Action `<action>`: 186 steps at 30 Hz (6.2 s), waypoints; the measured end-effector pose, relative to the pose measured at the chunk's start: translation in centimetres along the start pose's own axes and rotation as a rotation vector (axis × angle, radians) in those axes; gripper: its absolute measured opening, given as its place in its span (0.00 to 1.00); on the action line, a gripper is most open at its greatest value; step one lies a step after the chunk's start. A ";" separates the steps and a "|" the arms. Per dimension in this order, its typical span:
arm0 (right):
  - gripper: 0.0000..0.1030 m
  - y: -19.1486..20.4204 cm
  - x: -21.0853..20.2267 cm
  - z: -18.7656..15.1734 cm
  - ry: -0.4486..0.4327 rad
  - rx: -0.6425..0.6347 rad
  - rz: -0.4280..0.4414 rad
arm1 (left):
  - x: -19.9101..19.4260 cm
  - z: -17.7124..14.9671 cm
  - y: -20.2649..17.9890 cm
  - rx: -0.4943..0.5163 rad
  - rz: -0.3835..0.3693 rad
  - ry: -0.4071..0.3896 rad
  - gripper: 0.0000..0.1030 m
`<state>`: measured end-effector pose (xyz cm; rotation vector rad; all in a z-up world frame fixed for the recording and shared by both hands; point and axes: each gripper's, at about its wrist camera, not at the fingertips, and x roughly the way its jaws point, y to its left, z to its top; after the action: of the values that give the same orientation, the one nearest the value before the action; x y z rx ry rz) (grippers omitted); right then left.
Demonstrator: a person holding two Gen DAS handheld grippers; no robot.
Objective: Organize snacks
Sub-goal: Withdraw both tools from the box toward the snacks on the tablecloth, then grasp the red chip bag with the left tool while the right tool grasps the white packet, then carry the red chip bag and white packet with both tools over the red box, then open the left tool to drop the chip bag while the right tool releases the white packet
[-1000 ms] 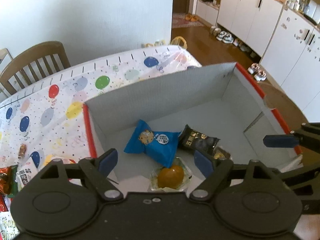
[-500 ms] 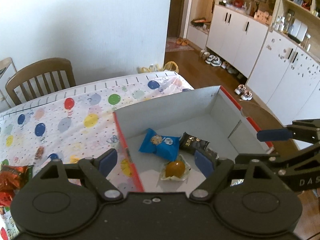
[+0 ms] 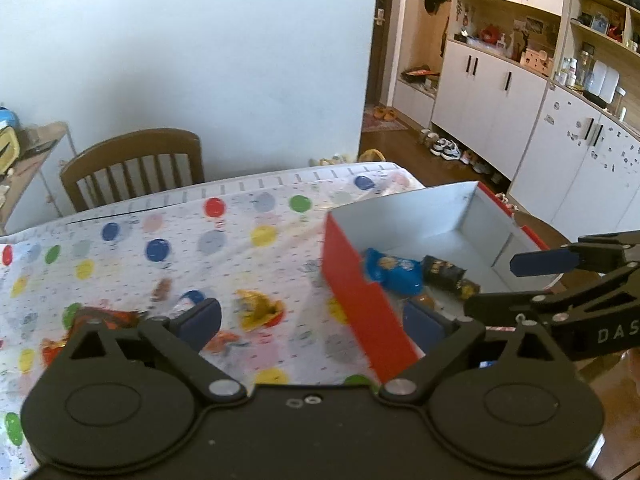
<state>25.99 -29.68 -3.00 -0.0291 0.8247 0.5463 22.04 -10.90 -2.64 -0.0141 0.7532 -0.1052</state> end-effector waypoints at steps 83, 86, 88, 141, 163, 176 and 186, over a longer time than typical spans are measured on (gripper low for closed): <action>0.11 14.9 20.3 1.1 0.146 -0.266 -0.058 | 5.4 -9.3 26.9 -0.390 0.211 0.195 0.68; 0.11 14.9 18.7 0.7 0.137 -0.253 -0.040 | 4.2 -9.5 26.5 -0.389 0.205 0.188 0.68; 0.11 14.9 17.5 0.5 0.128 -0.246 -0.028 | 3.3 -9.6 26.2 -0.391 0.195 0.182 0.68; 0.11 -11.0 -2.3 0.2 -0.099 0.008 -0.171 | 3.9 3.2 -8.3 -0.015 -0.134 0.091 0.68; 0.11 -19.4 6.3 -0.5 0.025 0.067 -0.232 | 16.1 3.6 -14.5 0.014 -0.055 0.305 0.68; 0.11 -19.8 8.4 -2.2 0.105 0.049 -0.201 | 19.0 2.4 -15.5 0.029 -0.025 0.386 0.68; 0.11 -19.7 8.4 -2.6 0.123 0.043 -0.181 | 19.5 2.4 -16.0 0.035 -0.003 0.389 0.71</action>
<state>38.07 -43.47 -14.30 -0.0979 0.9433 0.3586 36.37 -28.84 -13.42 0.0398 1.1401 -0.1260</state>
